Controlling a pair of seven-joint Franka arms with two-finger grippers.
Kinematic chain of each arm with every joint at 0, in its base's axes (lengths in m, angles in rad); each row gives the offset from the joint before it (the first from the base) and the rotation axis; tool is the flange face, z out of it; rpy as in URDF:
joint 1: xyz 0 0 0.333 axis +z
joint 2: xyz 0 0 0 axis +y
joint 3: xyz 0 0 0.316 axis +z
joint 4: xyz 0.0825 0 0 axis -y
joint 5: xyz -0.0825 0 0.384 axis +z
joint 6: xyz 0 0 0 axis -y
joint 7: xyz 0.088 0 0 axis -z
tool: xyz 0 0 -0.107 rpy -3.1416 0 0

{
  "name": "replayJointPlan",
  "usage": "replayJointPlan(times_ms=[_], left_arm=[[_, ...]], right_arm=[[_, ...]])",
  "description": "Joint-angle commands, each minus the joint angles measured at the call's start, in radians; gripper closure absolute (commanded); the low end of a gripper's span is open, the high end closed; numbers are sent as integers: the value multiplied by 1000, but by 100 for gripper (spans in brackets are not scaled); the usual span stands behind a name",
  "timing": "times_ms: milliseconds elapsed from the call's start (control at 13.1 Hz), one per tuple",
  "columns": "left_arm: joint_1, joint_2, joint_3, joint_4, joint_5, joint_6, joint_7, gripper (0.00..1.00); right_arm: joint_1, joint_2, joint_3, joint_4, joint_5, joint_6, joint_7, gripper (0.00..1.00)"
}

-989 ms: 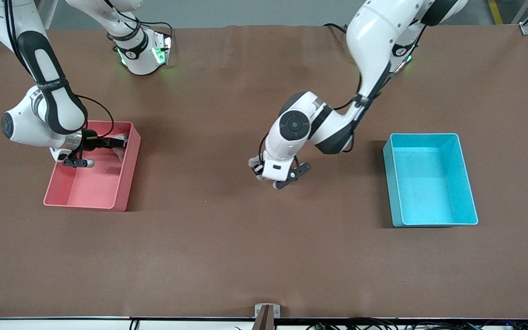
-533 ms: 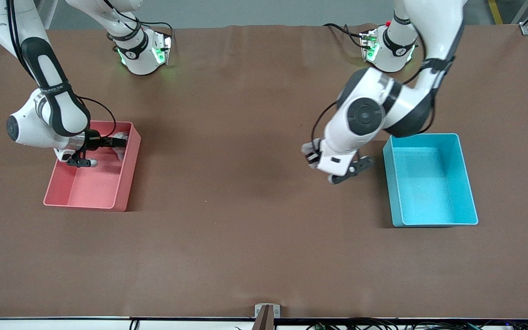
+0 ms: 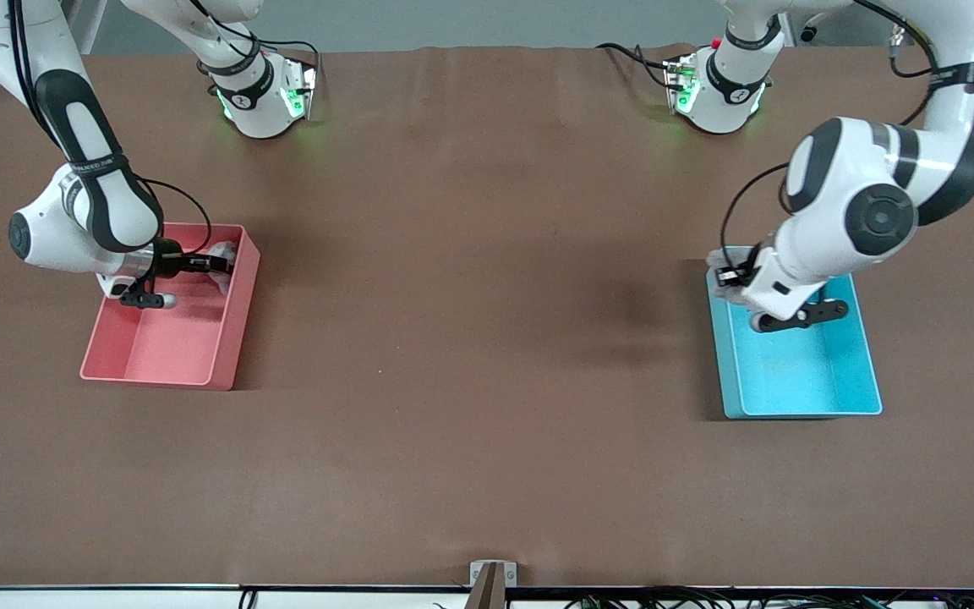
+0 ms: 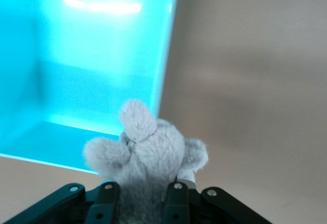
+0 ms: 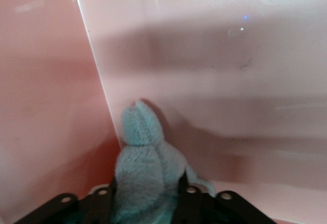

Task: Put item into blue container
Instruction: 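Carry the grey plush into the blue box with the left gripper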

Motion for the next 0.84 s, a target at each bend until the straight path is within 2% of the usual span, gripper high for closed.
replayJointPlan(times_ms=[0,228,380,609,761], left_arm=[[87,22,-14,-35,76,42,105,87],[150,71,-12,-93,95,203,174,87],[176,123,-12,-95,101,274,217,87],[196,194,-12,-93,165,364,222,85],[194,231,-12,-93,167,403,223,84]], right_arm=[[-20,-6,13,-8,23,-6,-23,96],[-20,-8,13,-5,23,-7,-20,100],[-18,-11,13,15,18,-27,-14,100],[-21,-11,3,106,-17,-134,-9,100],[-27,-11,3,188,-90,-216,53,100]])
